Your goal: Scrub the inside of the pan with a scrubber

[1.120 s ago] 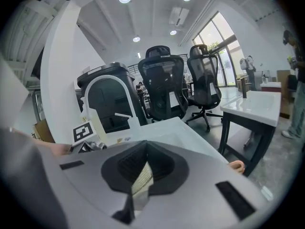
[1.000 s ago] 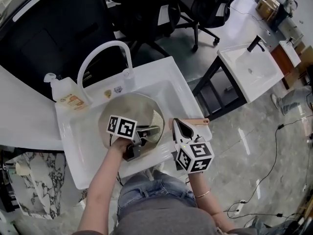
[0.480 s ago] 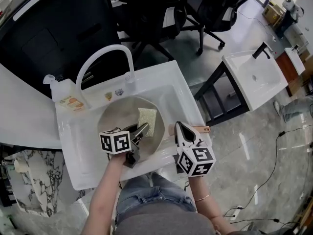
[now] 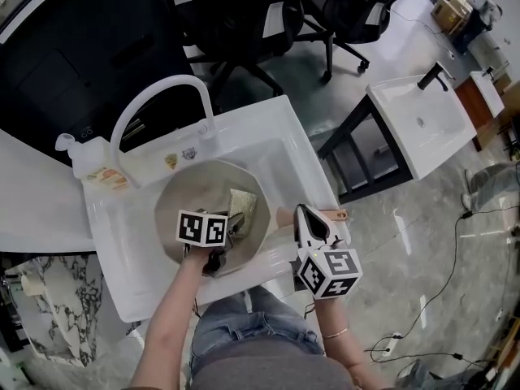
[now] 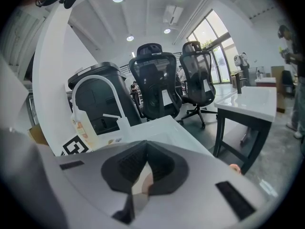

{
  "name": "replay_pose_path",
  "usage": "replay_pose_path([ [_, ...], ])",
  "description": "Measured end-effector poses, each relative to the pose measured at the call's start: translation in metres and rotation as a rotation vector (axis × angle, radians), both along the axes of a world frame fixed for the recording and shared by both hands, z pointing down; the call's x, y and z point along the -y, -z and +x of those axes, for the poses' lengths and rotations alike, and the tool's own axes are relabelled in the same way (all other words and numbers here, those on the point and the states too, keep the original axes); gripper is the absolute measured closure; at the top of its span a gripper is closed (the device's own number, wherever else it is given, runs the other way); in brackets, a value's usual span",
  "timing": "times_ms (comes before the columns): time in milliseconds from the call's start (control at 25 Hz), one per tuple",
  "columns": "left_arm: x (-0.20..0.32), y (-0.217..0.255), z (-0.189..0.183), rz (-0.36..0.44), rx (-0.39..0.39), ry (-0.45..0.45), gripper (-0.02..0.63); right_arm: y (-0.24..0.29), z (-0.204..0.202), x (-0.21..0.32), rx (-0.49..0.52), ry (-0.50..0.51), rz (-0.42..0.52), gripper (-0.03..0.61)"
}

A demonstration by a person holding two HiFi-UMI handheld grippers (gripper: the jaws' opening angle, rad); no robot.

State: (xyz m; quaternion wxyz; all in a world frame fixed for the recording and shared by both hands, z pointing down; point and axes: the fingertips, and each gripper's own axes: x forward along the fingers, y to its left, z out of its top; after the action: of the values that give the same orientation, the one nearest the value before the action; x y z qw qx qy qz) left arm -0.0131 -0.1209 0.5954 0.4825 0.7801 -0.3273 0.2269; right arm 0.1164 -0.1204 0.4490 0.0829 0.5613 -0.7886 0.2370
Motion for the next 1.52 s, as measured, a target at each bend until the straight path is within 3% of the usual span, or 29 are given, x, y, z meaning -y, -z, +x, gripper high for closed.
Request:
replay_pose_path([
  [280,0.016,-0.034,-0.019,0.026,0.272,-0.041,0.551,-0.003,-0.004,0.005,-0.005,-0.018,-0.013,0.568],
  [520,0.029,-0.039,-0.033,0.08,0.412,-0.088,0.551,-0.002,-0.007,0.008,-0.019,-0.028,-0.013,0.568],
  [1200,0.049,-0.039,-0.113,0.121,0.617,-0.011,0.552,-0.003,-0.034,0.005,-0.037,0.004,-0.023,0.568],
  [1360,0.05,-0.037,-0.131,0.138,0.708,-0.034,0.552,-0.002,-0.04,0.003,-0.035,0.014,-0.019,0.568],
  [1520,0.051,-0.032,-0.14,0.194,0.846,-0.125,0.552,0.001,-0.043,0.001,-0.033,0.024,-0.015,0.568],
])
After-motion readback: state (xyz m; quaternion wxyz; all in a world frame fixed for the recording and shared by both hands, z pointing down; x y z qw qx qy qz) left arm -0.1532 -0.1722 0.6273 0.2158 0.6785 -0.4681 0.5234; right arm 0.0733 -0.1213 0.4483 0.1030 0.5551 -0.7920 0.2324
